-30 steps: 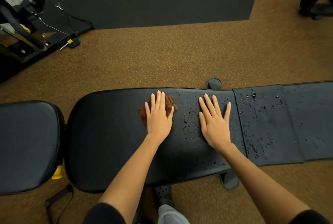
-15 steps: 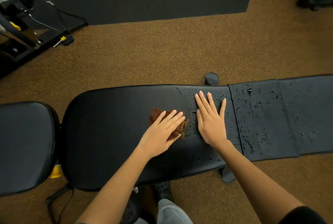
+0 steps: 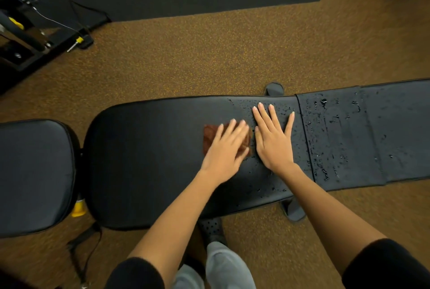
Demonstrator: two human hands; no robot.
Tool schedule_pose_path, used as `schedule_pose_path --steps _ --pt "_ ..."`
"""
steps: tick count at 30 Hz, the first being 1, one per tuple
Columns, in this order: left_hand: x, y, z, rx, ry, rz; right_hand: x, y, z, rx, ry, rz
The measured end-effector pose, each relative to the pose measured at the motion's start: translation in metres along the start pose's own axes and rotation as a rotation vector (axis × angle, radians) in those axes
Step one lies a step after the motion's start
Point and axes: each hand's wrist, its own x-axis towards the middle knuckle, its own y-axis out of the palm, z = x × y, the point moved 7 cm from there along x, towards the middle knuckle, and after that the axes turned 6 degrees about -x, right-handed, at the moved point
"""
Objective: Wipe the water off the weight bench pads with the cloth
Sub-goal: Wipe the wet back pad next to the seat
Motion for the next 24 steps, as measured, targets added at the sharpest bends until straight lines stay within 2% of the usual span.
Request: schedule_pose_path --steps 4,7,9,12,15,17,18,20,22,24 --pt "-0.057 0.027 -0.009 0.132 0.236 0.141 0.000 -0.003 -0.001 0.017 -0.007 0.029" --pt "-0.073 0.019 0.015 0.165 0.195 0.083 0.001 -0.005 -0.001 0.026 -0.009 0.050" --pt "-0.069 0.003 0.029 0.190 0.055 -0.042 0.001 -0.006 0.000 0.023 -0.006 0.059" --pt "-0.053 -0.016 0.035 0.145 -0.269 -0.204 0.000 -0.005 0.002 0.039 0.012 0.058" --pt "-0.038 -0.023 0.029 -0.052 -0.647 -0.355 0.000 -0.004 0.005 0.057 0.040 0.055" --pt "-0.025 -0.020 0.025 -0.209 -0.769 -0.422 -0.001 -0.003 0.006 0.065 0.051 0.050" --pt "-0.018 -0.019 0.021 -0.241 -0.747 -0.440 -0.001 -0.002 0.006 0.070 0.051 0.047" --pt "-0.004 -0.018 0.010 -0.266 -0.539 -0.429 -0.002 -0.002 0.005 0.074 0.041 0.046" --pt "0.001 -0.012 -0.004 -0.221 -0.252 -0.316 -0.003 -0.001 0.004 0.060 0.016 0.038" --pt "-0.002 -0.009 -0.004 -0.151 -0.066 -0.190 -0.003 -0.001 0.002 0.054 0.001 0.034"
